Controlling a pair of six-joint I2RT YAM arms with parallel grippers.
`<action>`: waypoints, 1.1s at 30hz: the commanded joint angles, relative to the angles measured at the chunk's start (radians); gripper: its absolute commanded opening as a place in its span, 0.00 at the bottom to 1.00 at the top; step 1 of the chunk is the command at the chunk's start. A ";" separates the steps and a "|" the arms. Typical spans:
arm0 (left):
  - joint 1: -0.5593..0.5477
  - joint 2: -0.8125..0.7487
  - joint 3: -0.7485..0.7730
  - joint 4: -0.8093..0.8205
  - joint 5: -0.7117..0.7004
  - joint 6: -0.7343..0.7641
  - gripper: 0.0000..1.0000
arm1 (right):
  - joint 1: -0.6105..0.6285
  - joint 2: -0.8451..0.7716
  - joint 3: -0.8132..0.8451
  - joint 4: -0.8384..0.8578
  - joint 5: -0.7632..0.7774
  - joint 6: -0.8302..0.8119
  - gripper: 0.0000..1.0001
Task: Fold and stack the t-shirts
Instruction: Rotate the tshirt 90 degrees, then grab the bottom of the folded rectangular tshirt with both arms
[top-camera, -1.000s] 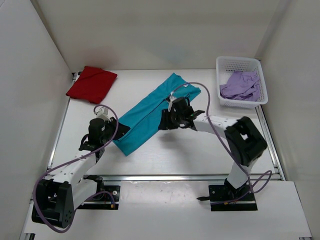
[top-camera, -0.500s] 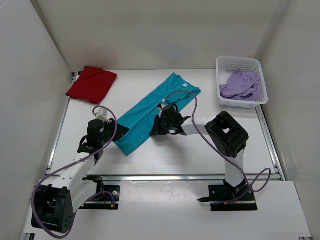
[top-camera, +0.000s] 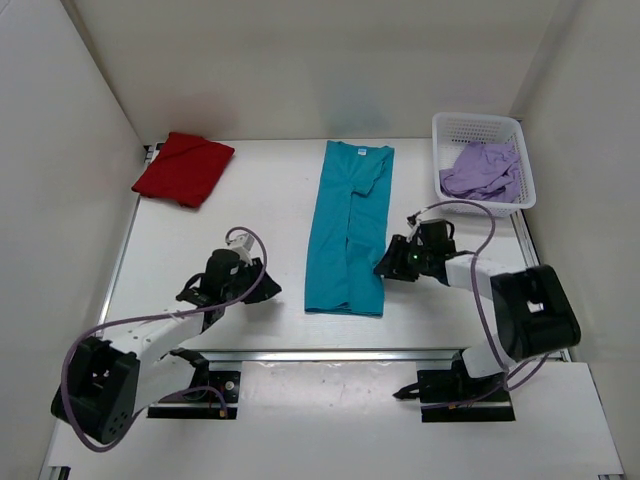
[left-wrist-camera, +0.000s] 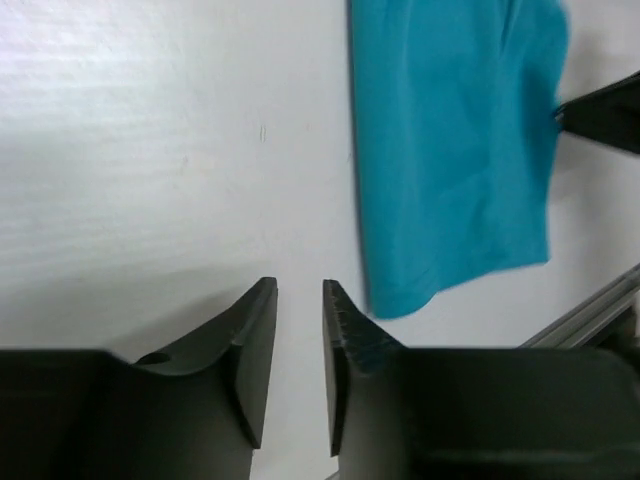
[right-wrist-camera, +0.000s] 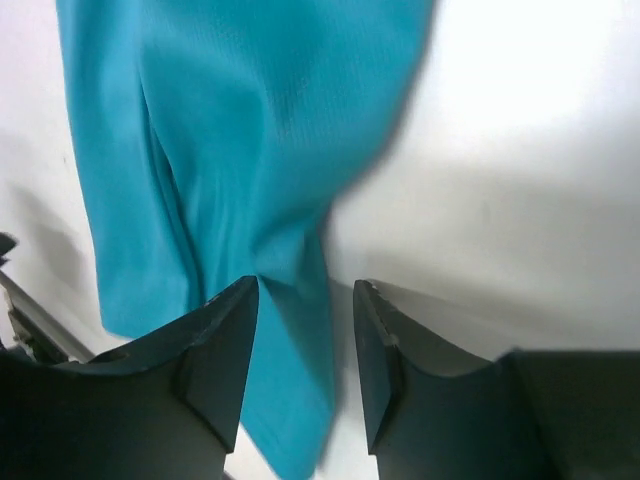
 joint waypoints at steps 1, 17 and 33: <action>-0.047 0.019 -0.023 -0.053 -0.016 0.056 0.39 | -0.010 -0.138 -0.084 -0.039 0.028 -0.004 0.42; -0.206 0.328 0.064 0.142 0.092 -0.006 0.57 | 0.154 -0.502 -0.401 -0.064 0.050 0.152 0.37; -0.237 0.353 0.084 0.038 0.104 0.034 0.00 | 0.246 -0.560 -0.413 -0.121 0.111 0.195 0.00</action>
